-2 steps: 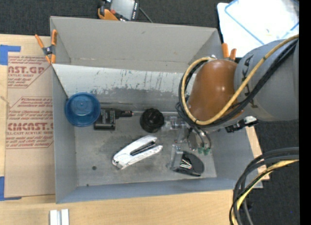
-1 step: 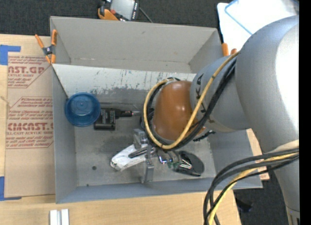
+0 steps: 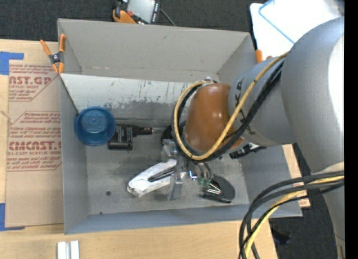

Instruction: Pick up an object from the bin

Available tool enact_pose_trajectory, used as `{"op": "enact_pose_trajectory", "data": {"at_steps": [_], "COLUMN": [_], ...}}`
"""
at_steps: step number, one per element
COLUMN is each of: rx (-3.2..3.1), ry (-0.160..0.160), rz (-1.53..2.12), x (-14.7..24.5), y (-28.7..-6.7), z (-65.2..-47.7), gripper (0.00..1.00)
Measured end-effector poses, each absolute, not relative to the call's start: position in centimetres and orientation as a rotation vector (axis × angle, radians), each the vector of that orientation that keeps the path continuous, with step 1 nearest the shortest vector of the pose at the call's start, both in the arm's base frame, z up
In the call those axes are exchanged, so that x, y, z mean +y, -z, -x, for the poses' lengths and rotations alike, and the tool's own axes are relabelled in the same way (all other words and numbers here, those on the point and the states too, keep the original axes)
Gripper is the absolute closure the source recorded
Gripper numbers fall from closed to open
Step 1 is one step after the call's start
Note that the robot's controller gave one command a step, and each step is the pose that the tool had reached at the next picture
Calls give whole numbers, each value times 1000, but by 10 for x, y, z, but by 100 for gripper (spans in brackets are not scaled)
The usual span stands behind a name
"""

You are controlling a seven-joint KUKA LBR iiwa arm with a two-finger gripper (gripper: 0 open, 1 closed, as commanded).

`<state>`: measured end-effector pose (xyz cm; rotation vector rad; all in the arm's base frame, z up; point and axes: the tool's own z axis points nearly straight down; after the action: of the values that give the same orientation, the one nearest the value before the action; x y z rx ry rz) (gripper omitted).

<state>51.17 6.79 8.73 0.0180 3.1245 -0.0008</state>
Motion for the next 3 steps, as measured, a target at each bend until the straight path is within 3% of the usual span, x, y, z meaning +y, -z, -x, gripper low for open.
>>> {"op": "enact_pose_trajectory", "data": {"at_steps": [1,2,3], "rx": [3128,3121,3121], "ry": [-3,-2,-2], "rz": [57,-34,-34], "x": [78,87,87], "y": [-90,-71,-71], "z": [-502,-517,-517], "gripper": [0,100,100]}}
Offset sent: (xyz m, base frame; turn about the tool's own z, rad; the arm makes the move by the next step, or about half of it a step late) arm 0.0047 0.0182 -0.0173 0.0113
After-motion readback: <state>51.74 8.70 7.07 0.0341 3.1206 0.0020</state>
